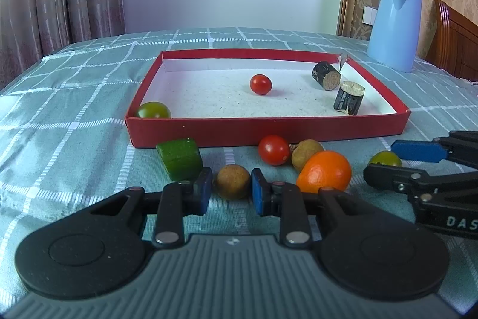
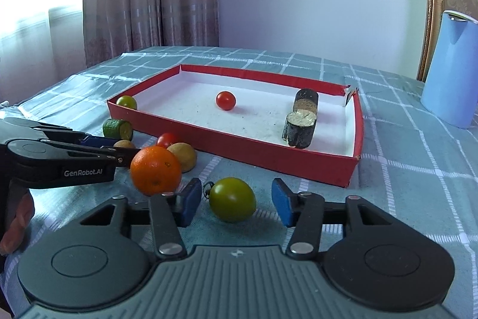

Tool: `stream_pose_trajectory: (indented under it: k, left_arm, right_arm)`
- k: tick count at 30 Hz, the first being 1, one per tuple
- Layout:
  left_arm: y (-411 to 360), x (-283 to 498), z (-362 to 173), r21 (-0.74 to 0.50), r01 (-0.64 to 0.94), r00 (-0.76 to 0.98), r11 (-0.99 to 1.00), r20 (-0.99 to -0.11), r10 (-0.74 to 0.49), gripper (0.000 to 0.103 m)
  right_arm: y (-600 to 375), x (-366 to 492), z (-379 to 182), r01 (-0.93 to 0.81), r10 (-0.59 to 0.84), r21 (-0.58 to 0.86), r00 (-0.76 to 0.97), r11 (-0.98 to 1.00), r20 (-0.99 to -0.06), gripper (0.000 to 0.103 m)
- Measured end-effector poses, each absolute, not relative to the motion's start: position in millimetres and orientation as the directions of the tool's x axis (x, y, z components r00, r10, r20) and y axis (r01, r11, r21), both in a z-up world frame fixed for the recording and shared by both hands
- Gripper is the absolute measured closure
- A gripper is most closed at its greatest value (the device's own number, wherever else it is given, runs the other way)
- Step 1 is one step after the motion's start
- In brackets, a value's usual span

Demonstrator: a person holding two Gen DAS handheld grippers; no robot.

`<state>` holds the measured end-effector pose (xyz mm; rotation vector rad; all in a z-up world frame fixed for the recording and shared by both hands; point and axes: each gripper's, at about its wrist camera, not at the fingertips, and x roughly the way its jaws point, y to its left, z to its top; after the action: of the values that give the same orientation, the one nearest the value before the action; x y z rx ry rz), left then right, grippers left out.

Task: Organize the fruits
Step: 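Close right tool on the green tomato while left tool holds the kiwi, then lift the kiwi with left tool while right tool lifts the green tomato toward the box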

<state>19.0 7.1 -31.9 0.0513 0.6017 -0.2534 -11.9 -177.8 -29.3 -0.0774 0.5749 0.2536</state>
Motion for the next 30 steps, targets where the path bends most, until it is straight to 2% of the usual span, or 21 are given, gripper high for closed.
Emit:
stream_pose_trajectory:
  k: [3, 7, 14, 22, 30]
  left_arm:
    - [7.2, 19.0, -32.0, -0.025, 0.251, 0.795, 0.968, -0.566, -0.22, 0.078]
    - [7.0, 19.0, -32.2, -0.024, 0.251, 0.795, 0.968, -0.566, -0.22, 0.078]
    - [5.1, 18.8, -32.4, -0.008, 0.25, 0.797, 0.968, -0.566, -0.211, 0.078]
    - [2.6, 18.6, -32.8, 0.01, 0.249, 0.8, 0.968, -0.566, -0.2, 0.077]
    - [-4.8, 15.8, -33.4, 0.062, 0.245, 0.81, 0.968, -0.562, -0.169, 0.077]
  right_arm:
    - [-176.9, -8.3, -31.4, -0.261, 0.215, -0.001, 0.797, 0.965, -0.564, 0.058]
    - [-177.4, -5.0, -33.4, -0.272, 0.228, 0.011, 0.781, 0.962, -0.581, 0.069]
    - [-180.6, -2.6, -34.8, -0.256, 0.228, 0.035, 0.778, 0.966, -0.586, 0.07]
    - [-189.6, -10.5, -26.1, -0.185, 0.176, 0.034, 0.84, 0.982, -0.513, 0.07]
    - [-190.4, -4.6, -27.9, -0.185, 0.181, 0.046, 0.829, 0.982, -0.529, 0.07]
